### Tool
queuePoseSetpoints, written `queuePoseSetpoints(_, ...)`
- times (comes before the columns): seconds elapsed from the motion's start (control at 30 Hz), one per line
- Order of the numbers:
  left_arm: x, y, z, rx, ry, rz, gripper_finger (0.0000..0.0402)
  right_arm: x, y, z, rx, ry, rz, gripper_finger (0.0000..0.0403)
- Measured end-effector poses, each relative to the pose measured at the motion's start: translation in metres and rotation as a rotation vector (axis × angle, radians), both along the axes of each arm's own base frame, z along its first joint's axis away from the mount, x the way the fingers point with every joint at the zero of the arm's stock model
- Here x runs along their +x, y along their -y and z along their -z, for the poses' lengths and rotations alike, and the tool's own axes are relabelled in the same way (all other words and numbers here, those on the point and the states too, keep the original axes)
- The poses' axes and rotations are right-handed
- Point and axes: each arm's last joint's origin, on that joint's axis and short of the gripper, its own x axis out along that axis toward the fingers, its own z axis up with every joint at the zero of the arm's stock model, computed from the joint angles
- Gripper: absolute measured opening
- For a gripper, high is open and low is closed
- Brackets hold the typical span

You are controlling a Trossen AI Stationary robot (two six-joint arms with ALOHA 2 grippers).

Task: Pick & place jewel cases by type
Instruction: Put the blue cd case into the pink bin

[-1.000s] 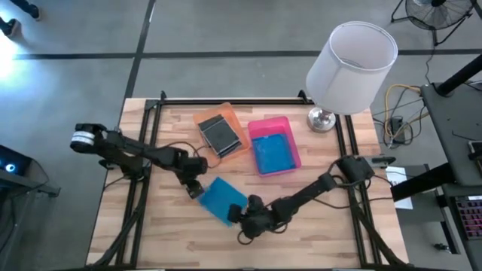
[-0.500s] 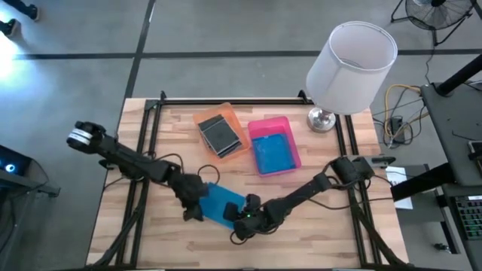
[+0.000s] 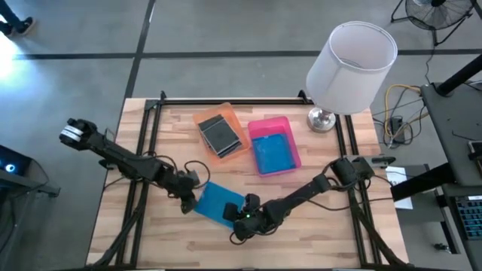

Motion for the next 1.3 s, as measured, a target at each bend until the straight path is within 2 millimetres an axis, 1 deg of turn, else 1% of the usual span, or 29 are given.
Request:
queuePoseSetpoints(0.1,-0.006,-0.003,0.013,0.015,-0.07,-0.029,0.0133,0.0,0.0,0.0,0.002,-0.003,-0.008,0.0249)
queuePoseSetpoints(0.2,-0.007,0.002,0.029,-0.085,-0.104,0.006,0.0133,0.001,0.003,0.0,-0.008,-0.017,-0.044,0.0249)
queuePoseSetpoints(0.27,-0.007,0.005,0.035,-0.142,-0.085,0.017,0.0133,0.003,0.006,0.0,-0.013,-0.029,-0.074,0.0248)
queuePoseSetpoints(0.33,-0.004,0.011,0.037,-0.184,-0.01,0.033,0.0133,0.003,0.007,-0.001,-0.02,-0.034,-0.088,0.0249)
queuePoseSetpoints(0.43,-0.001,0.013,0.039,-0.227,0.05,0.015,0.0133,0.004,0.009,0.0,-0.025,-0.043,-0.111,0.0248)
queuePoseSetpoints(0.5,0.006,0.014,0.037,-0.244,0.117,-0.005,0.0133,0.004,0.01,-0.001,-0.024,-0.047,-0.123,0.0247)
queuePoseSetpoints(0.63,0.011,0.015,0.04,-0.273,0.154,-0.019,0.0133,0.005,0.01,-0.001,-0.034,-0.055,-0.149,0.0247)
queuePoseSetpoints(0.73,0.013,0.017,0.036,-0.324,0.192,-0.014,0.0133,0.003,0.01,0.0,-0.039,-0.073,-0.177,0.0246)
queuePoseSetpoints(0.87,0.017,0.019,0.031,-0.315,0.207,-0.006,0.0133,0.001,0.009,0.001,-0.057,-0.094,-0.203,0.0248)
queuePoseSetpoints(1.0,0.021,0.02,0.038,-0.283,0.184,-0.009,0.0133,0.001,0.007,-0.002,-0.116,-0.081,-0.259,0.0242)
queuePoseSetpoints(1.1,0.024,0.021,0.047,-0.265,0.167,-0.015,0.0133,0.002,0.005,-0.011,-0.174,-0.052,-0.324,0.0226)
queuePoseSetpoints(1.2,0.026,0.021,0.051,-0.262,0.161,-0.014,0.0133,0.002,0.006,-0.024,-0.226,-0.023,-0.376,0.02)
queuePoseSetpoints(1.3,0.03,0.023,0.047,-0.259,0.215,0.003,0.0133,0.001,0.003,-0.048,-0.272,0.037,-0.4,0.0167)
